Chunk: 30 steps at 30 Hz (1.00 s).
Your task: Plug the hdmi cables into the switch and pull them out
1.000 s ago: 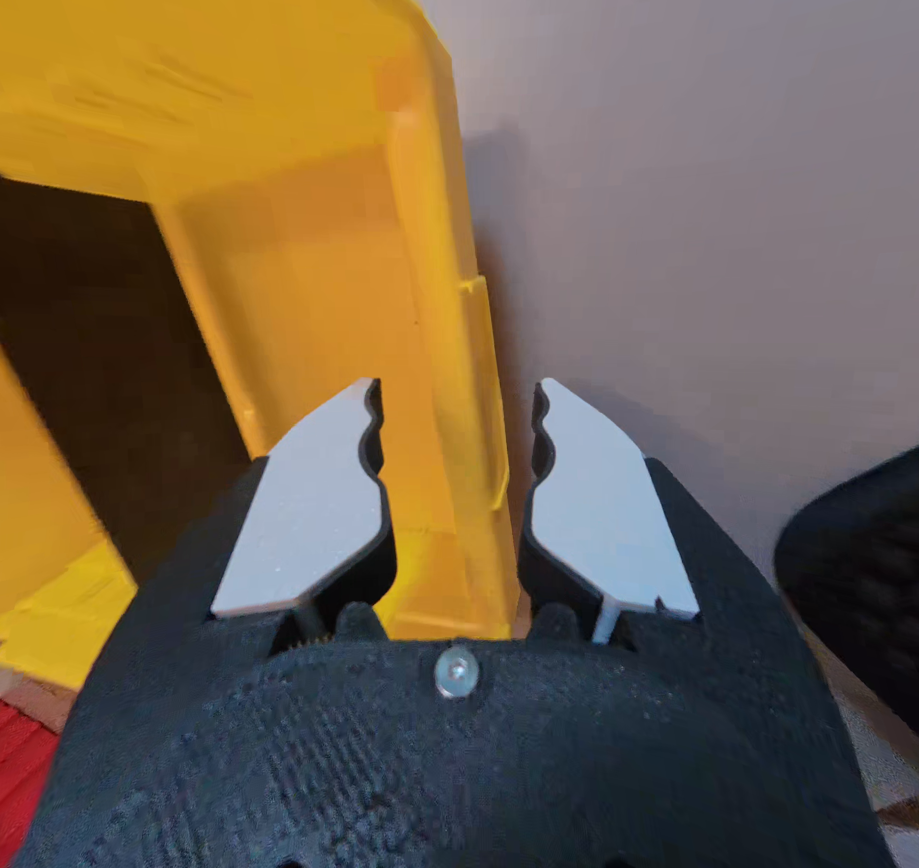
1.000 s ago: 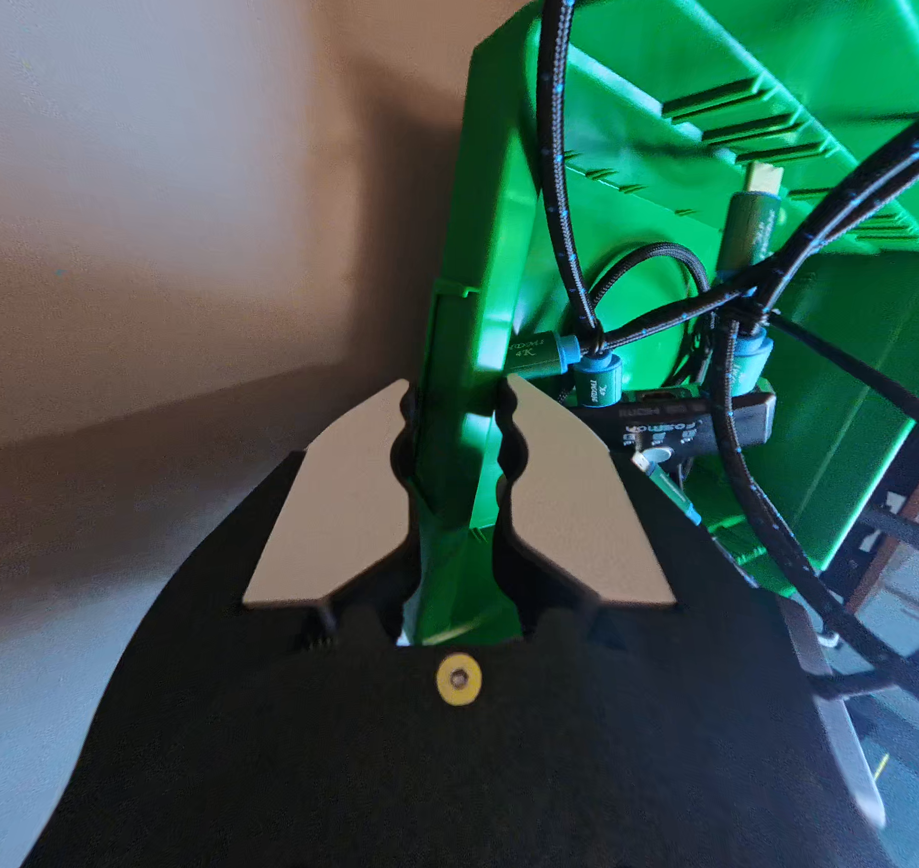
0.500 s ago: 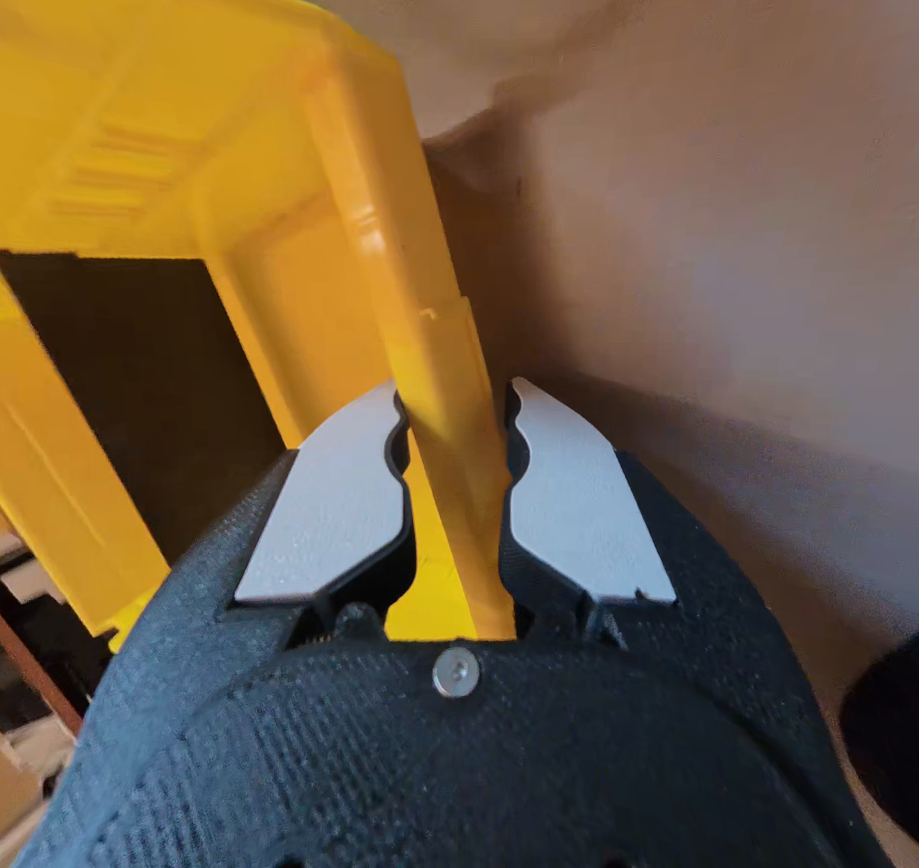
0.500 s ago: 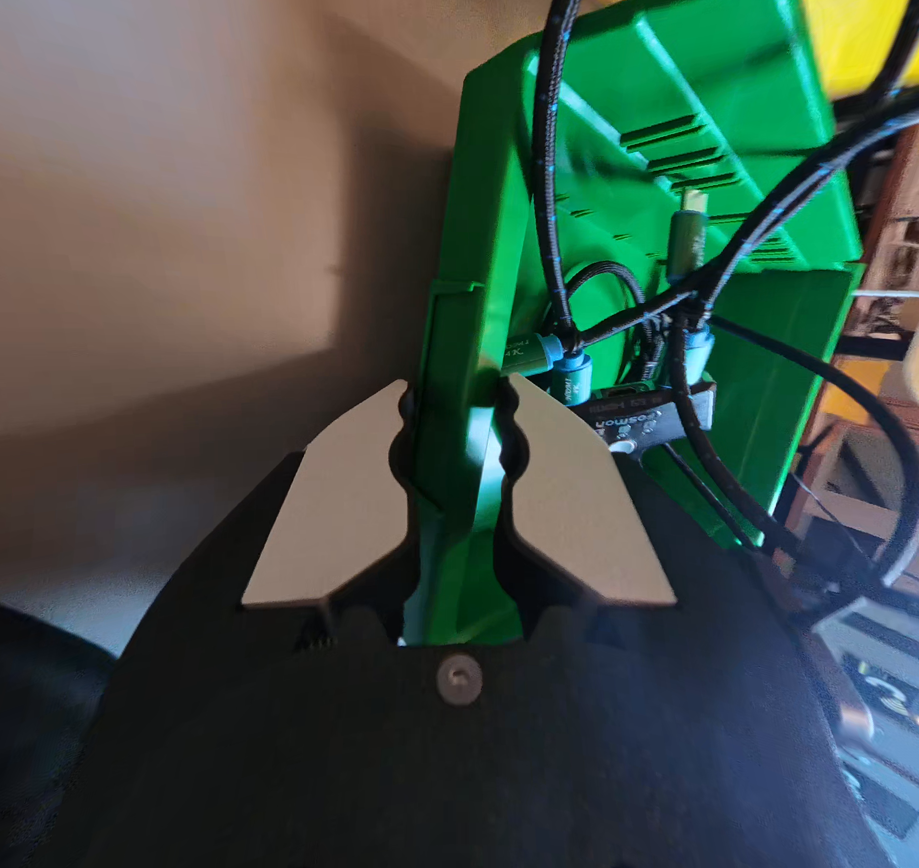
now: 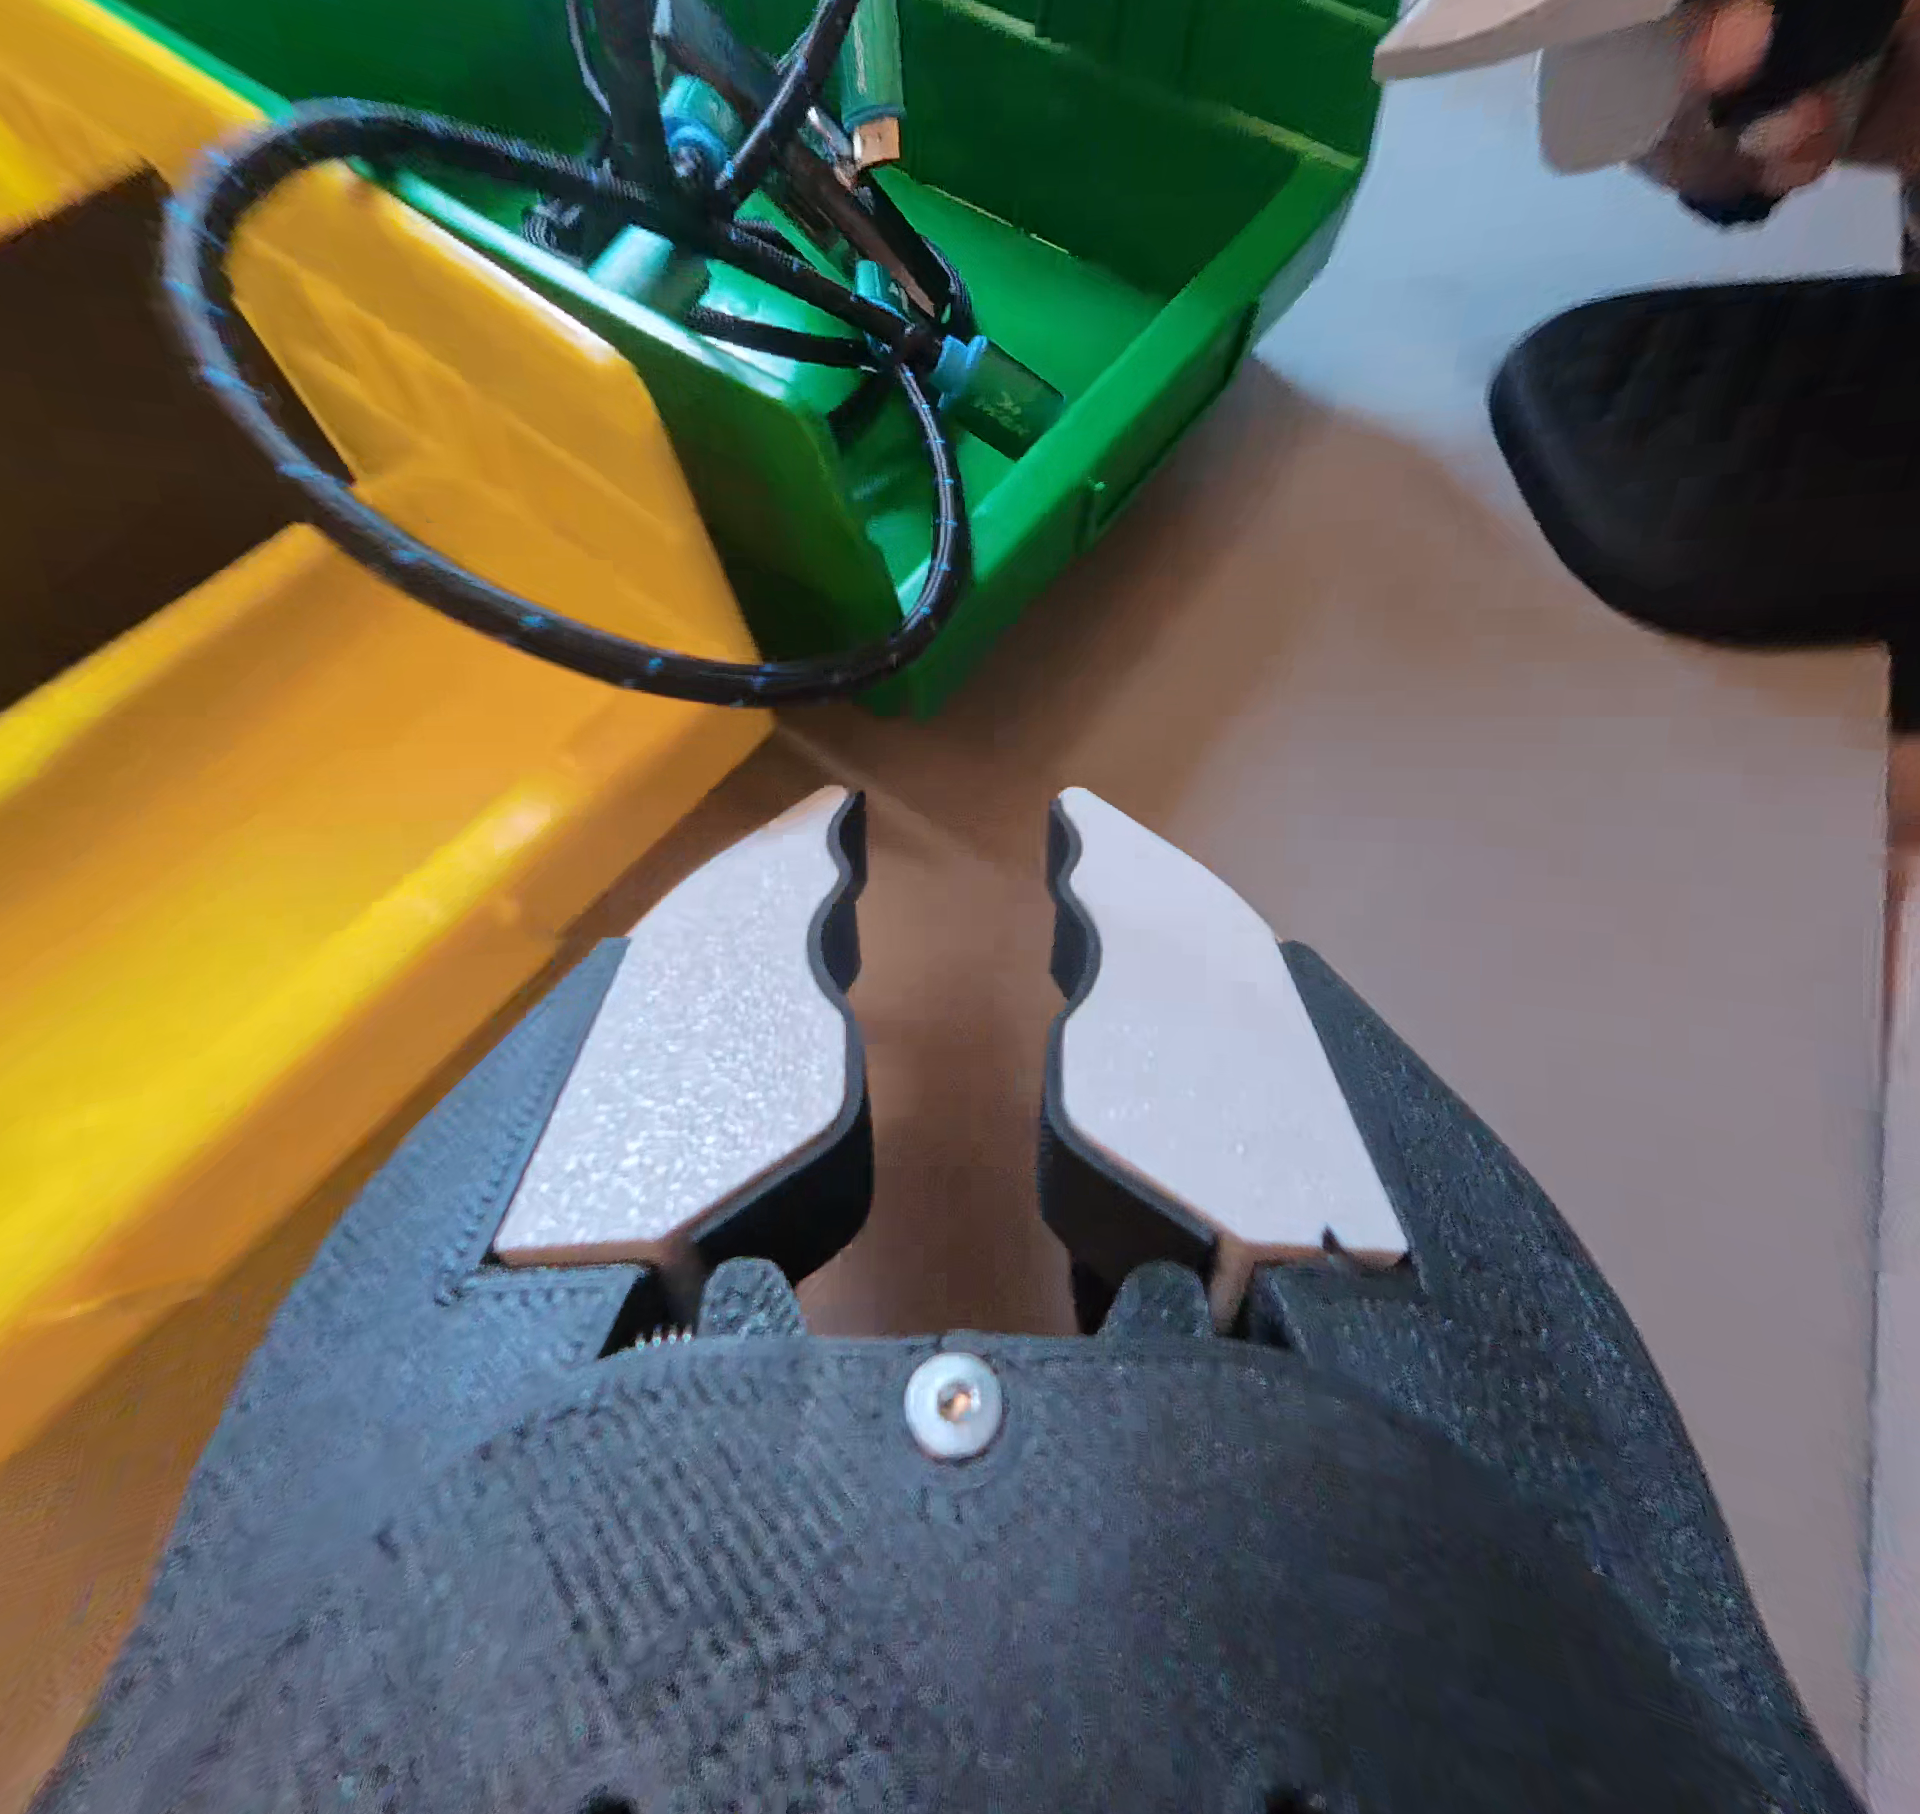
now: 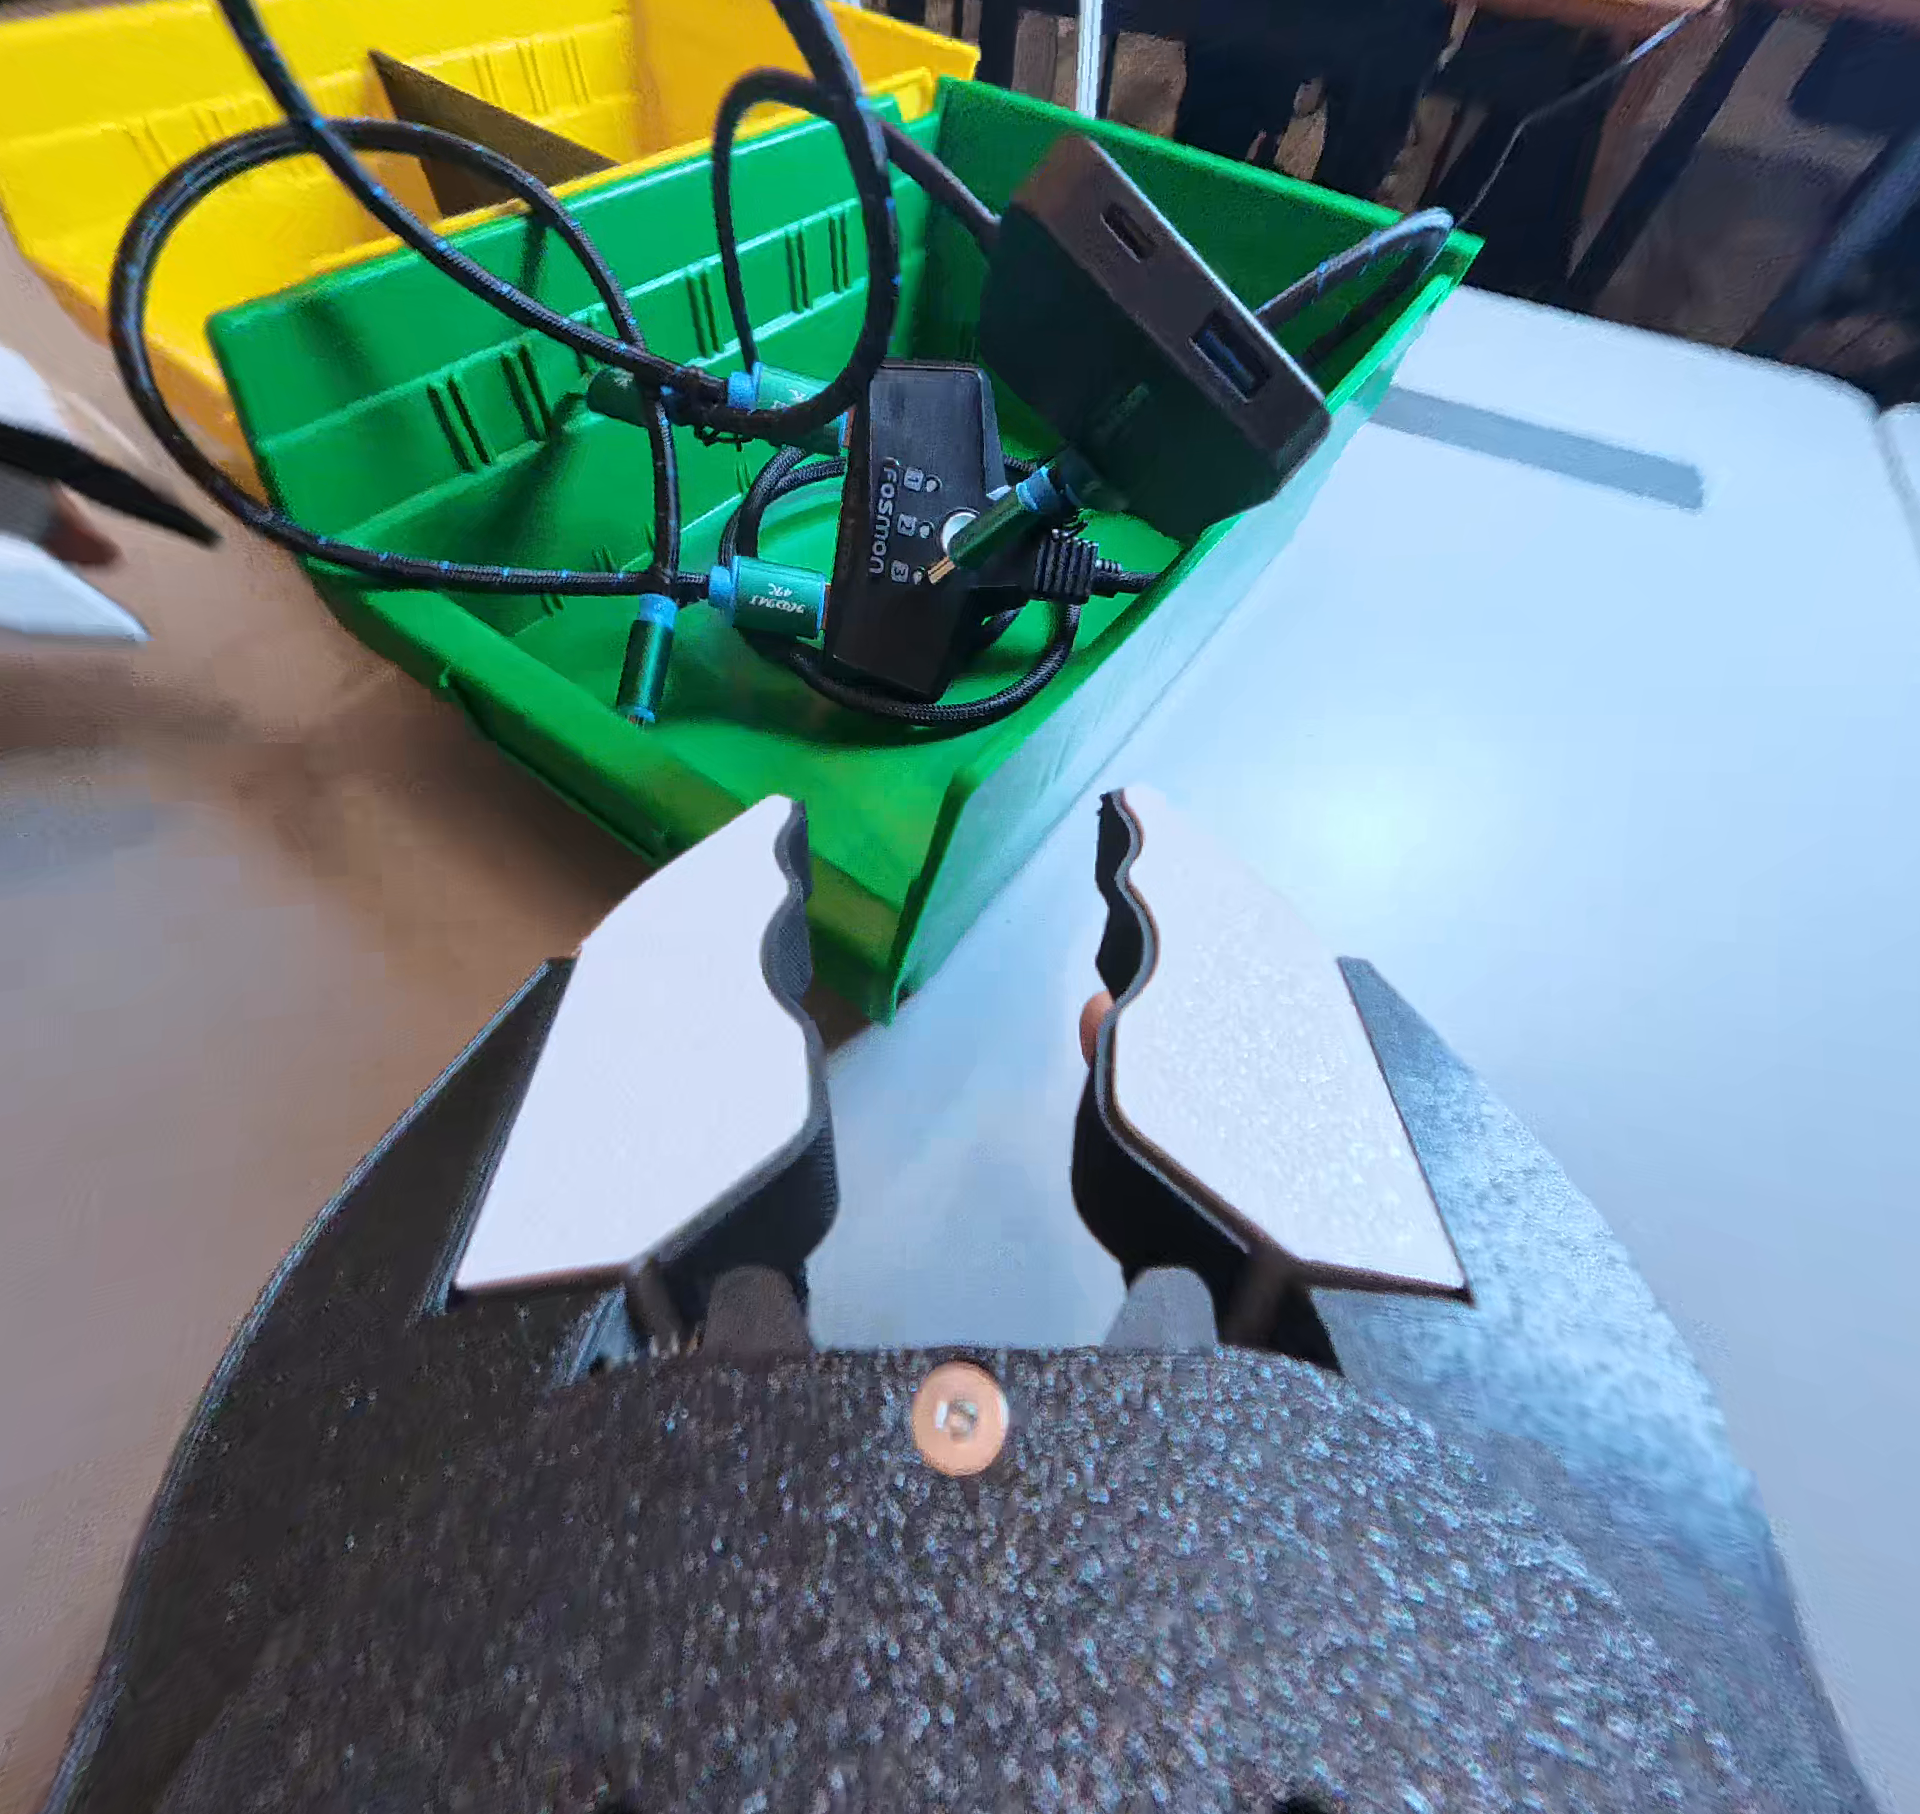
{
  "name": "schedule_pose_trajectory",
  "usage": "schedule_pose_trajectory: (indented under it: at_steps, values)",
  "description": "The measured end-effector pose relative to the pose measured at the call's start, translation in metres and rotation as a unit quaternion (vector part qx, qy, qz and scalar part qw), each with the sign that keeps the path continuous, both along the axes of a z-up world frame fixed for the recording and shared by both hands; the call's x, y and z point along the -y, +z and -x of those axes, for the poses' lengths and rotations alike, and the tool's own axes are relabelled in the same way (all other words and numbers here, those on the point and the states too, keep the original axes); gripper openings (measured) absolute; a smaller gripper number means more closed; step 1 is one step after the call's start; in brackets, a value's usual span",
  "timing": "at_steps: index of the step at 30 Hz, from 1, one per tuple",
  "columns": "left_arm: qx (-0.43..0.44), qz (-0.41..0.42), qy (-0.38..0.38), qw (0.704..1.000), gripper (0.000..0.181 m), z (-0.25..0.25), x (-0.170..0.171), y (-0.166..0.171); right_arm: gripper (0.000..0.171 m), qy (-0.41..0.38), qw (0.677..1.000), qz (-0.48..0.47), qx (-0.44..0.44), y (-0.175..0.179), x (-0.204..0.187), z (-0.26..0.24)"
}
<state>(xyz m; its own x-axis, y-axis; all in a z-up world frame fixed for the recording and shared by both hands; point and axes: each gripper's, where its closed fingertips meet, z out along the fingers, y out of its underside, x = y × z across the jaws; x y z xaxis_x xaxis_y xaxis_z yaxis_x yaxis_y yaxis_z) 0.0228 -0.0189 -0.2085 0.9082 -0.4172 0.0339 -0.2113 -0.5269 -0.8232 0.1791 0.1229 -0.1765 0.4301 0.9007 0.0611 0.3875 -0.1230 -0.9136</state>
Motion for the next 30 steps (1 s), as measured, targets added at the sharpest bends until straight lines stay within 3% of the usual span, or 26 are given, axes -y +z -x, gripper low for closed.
schedule_pose_trajectory:
  at_steps: [2,3,7,11,18,30]
  values:
    - [0.030,-0.002,0.036,0.999,0.039,-0.006,-0.019,-0.009,0.053,0.004,0.999,0.047,-0.005,-0.006,-0.009,0.016]
    - [0.050,-0.011,0.050,0.997,0.041,-0.009,-0.028,-0.009,0.044,0.006,0.998,0.060,-0.002,-0.008,-0.015,0.022]
    - [0.089,-0.053,0.085,0.991,0.037,-0.013,-0.052,0.005,0.025,-0.010,0.999,0.021,0.033,-0.013,-0.036,0.024]
    - [0.068,-0.096,0.116,0.986,0.038,-0.014,-0.060,0.011,0.024,-0.010,0.999,-0.005,0.043,-0.012,-0.021,0.011]
    - [0.046,-0.147,0.103,0.983,0.035,-0.044,-0.041,0.026,0.018,-0.045,0.995,-0.072,0.049,-0.005,0.018,-0.036]
    - [0.031,-0.254,0.086,0.963,0.029,-0.049,-0.011,0.107,0.011,-0.048,0.991,-0.121,-0.004,0.043,0.048,-0.043]
